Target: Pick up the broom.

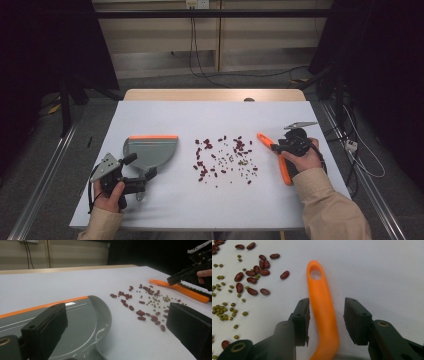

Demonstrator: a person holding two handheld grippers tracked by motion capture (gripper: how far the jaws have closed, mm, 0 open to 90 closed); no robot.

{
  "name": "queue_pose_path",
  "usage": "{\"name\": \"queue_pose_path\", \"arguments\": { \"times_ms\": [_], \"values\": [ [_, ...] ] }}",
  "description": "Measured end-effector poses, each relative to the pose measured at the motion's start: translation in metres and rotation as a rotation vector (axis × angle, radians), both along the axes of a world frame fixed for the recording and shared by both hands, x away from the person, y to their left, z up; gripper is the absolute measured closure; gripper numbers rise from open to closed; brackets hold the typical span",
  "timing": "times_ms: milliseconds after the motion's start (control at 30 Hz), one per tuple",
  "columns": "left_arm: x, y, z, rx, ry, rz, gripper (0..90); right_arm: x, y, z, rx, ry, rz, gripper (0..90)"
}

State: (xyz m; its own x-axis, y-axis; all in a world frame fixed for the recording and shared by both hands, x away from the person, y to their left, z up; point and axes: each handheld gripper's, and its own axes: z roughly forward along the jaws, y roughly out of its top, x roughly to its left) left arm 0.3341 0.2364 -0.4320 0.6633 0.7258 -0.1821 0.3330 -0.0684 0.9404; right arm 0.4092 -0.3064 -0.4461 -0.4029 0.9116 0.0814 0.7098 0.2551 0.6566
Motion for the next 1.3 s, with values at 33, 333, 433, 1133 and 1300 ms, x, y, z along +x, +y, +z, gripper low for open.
{"name": "queue_pose_path", "arguments": {
  "times_ms": [33, 333, 433, 1133, 1300],
  "values": [
    [0.000, 0.000, 0.000, -0.001, 0.000, 0.000, 3.4, 0.002, 0.000, -0.002, -0.003, 0.008, 0.004, 57.1],
    [0.001, 0.000, 0.000, 0.005, -0.002, -0.002, 3.4, 0.009, 0.007, -0.002, -0.064, 0.055, 0.031, 61.4],
    [0.000, 0.001, 0.000, 0.004, -0.001, -0.003, 3.5, 0.010, 0.008, -0.001, -0.076, 0.068, 0.038, 62.9],
    [0.000, -0.001, 0.000, 0.015, -0.003, -0.009, 3.6, 0.016, 0.006, -0.001, -0.098, 0.185, 0.061, 70.3],
    [0.000, -0.002, 0.000, 0.011, -0.004, -0.005, 3.6, 0.020, 0.010, 0.002, -0.128, 0.219, 0.055, 71.1]
  ]
}}
